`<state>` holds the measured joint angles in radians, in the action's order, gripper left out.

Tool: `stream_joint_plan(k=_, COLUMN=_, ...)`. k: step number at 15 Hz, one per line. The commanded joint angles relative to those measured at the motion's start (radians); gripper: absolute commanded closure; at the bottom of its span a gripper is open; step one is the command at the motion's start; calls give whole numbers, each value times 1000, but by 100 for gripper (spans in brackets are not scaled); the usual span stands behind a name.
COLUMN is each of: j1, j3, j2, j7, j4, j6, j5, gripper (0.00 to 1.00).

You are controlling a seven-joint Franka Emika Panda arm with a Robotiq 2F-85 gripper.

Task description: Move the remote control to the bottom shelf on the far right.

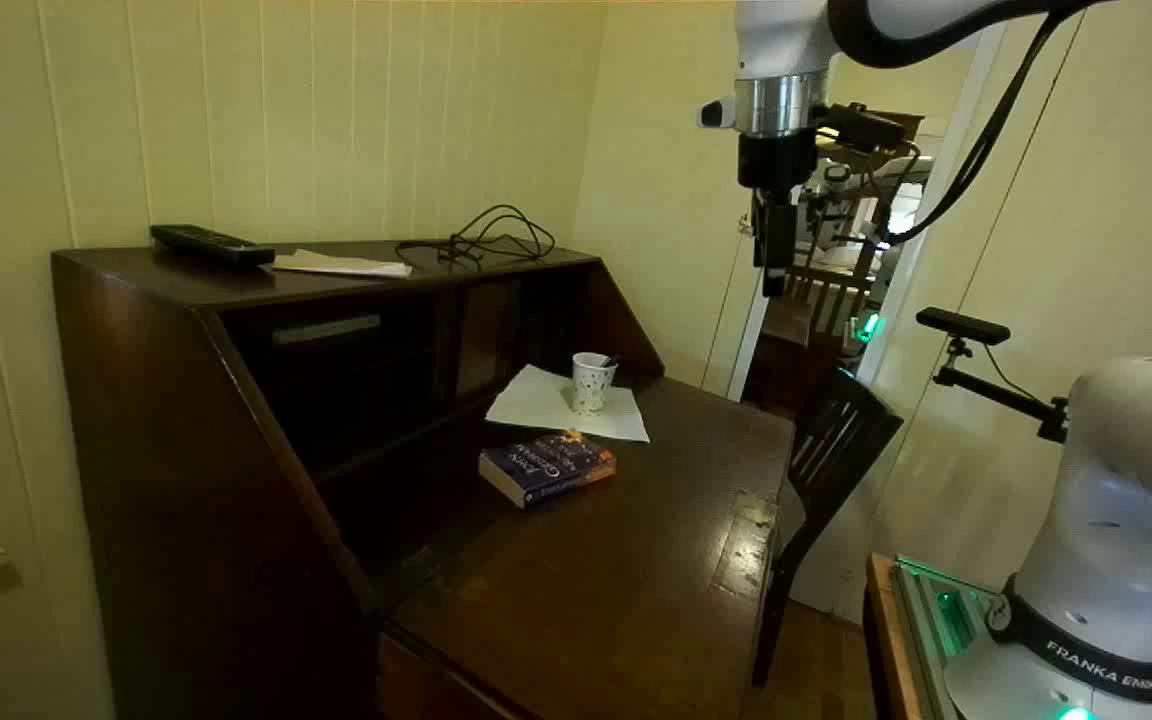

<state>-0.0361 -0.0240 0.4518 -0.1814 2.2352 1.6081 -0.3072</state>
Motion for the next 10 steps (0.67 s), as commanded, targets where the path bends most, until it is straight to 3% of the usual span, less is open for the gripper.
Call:
stream_joint_plan(k=1, j1=21, j3=17, j2=-1, j7=6, j4=-3, j6=-5, j5=-6, gripper=0)
stream_joint_plan(k=4, j1=21, j3=17, j2=-1, j7=6, j4=-3, j6=-5, j5=-6, gripper=0)
stream_joint_plan(k=10, j1=81, j3=10, j2=-66, j7=36, j4=-119, j6=141, j5=159, gripper=0)
